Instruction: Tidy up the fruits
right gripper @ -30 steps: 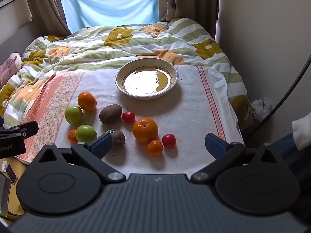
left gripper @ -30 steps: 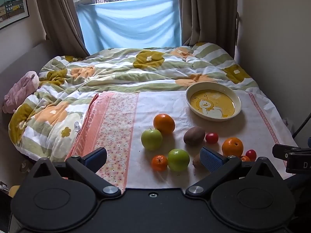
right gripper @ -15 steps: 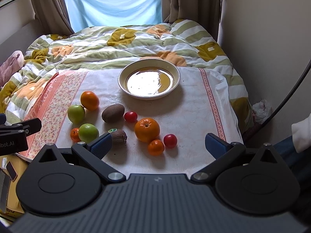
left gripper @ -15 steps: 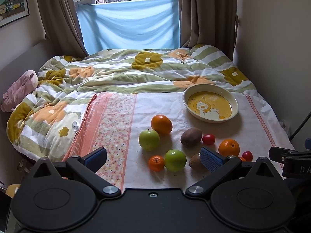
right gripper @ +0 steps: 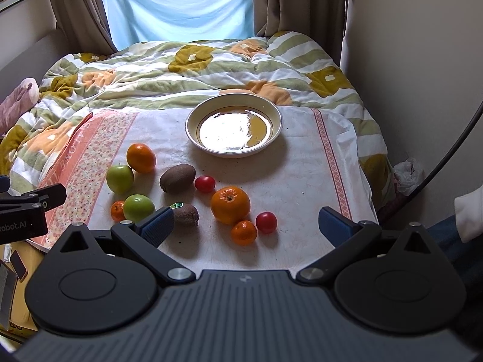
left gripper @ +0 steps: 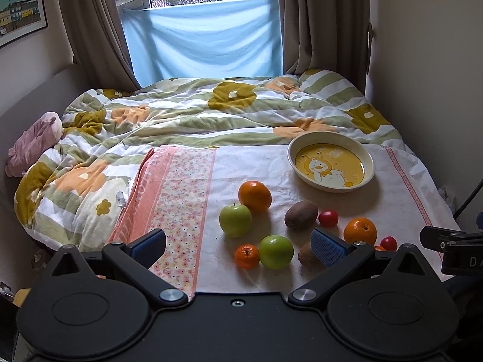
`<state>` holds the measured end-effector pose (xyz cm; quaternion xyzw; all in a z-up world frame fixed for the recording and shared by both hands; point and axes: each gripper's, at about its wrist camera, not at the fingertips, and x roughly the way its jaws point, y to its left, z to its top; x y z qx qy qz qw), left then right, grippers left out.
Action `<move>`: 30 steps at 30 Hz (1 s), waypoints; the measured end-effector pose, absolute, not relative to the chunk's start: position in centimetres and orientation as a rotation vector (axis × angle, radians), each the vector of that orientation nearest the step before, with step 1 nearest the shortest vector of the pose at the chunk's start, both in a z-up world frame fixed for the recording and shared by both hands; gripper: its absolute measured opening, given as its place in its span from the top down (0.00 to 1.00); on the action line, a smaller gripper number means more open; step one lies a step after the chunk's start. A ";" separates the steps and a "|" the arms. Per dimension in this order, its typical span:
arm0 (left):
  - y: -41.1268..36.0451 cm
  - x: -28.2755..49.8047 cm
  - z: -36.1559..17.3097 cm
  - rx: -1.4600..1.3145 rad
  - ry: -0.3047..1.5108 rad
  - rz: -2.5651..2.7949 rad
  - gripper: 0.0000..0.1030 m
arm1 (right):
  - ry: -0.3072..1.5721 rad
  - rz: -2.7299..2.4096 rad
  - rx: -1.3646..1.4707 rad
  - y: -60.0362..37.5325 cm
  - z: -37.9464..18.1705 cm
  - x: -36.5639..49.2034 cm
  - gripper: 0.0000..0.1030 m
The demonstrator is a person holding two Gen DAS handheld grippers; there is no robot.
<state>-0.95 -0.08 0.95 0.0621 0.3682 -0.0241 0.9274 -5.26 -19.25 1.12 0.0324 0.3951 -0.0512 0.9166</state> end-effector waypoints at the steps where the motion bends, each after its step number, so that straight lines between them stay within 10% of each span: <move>1: 0.0 -0.9 1.0 0.124 0.754 -0.051 0.00 | 0.813 -0.104 0.066 -19.3 1.1 -5.2 0.00; 30: 0.8 -0.1 0.9 0.098 0.764 -0.088 0.00 | 0.814 -0.106 0.066 -19.1 1.0 -4.9 0.00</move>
